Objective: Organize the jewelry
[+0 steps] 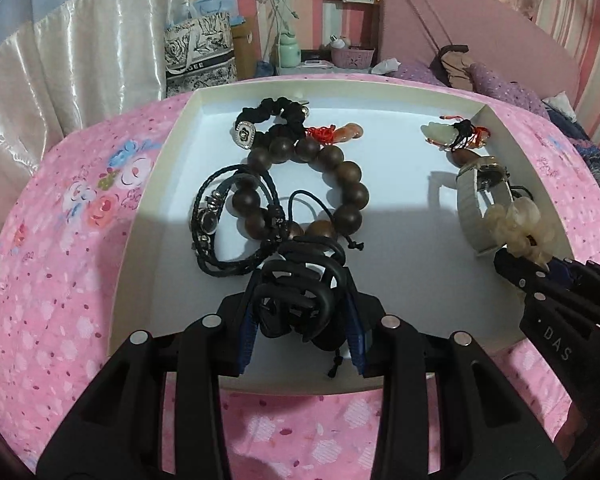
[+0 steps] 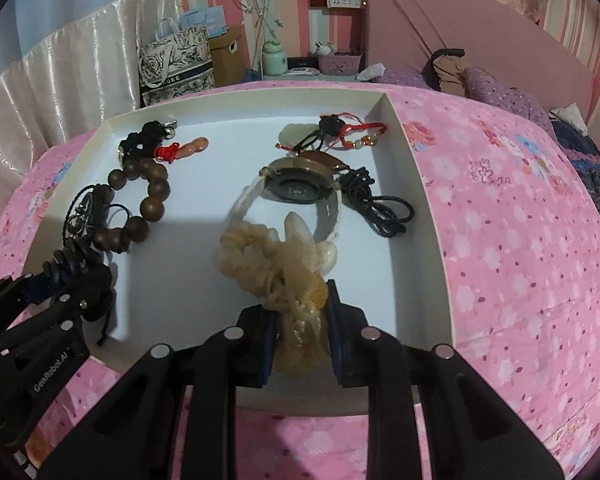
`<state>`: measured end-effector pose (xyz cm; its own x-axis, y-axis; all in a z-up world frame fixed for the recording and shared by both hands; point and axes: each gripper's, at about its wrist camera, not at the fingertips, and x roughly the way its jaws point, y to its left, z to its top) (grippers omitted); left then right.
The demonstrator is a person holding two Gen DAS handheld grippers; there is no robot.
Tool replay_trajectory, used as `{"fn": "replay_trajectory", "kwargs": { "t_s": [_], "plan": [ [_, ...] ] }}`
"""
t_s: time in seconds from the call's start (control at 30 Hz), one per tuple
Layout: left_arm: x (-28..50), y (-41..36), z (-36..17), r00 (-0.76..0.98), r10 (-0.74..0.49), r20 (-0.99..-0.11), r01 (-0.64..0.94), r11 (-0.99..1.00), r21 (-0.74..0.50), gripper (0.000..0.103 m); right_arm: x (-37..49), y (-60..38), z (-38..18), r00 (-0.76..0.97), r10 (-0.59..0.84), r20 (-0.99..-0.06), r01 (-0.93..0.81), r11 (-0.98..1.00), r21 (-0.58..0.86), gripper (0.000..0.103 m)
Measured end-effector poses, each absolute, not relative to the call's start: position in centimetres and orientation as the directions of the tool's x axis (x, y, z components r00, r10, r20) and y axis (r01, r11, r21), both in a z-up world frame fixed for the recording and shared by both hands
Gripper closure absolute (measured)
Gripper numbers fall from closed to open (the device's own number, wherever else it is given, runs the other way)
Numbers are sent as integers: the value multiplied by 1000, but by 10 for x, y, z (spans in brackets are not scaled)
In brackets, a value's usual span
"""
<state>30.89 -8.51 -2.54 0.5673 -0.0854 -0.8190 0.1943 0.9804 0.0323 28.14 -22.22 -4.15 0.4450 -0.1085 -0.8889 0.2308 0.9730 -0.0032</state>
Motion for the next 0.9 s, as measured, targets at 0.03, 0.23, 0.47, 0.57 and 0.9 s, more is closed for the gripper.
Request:
{"fn": "replay_trajectory", "kwargs": {
  "t_s": [0.03,0.23,0.47,0.57,0.9],
  "plan": [
    [308,-86,-26,572,-81,-816,193,980,38,67,282,-223,-43,441,-112,-890,234,972,-7,81],
    [311,-85,-30,570,-61,-820,185,981,56,66,284,-226,-47,438,-113,-892,242,970,-4,80],
    [313,-86,-31,575,-44,-817,182,980,76,61,285,-226,-46,435,-128,-891,242,970,-21,76],
    [316,-84,-30,567,-41,-823,175,982,72,52,285,-229,-46,426,-116,-897,247,969,-8,66],
    [285,-65,32,617,-41,-786,158,985,73,23,268,-239,-1,469,-69,-881,255,965,60,36]
  ]
}}
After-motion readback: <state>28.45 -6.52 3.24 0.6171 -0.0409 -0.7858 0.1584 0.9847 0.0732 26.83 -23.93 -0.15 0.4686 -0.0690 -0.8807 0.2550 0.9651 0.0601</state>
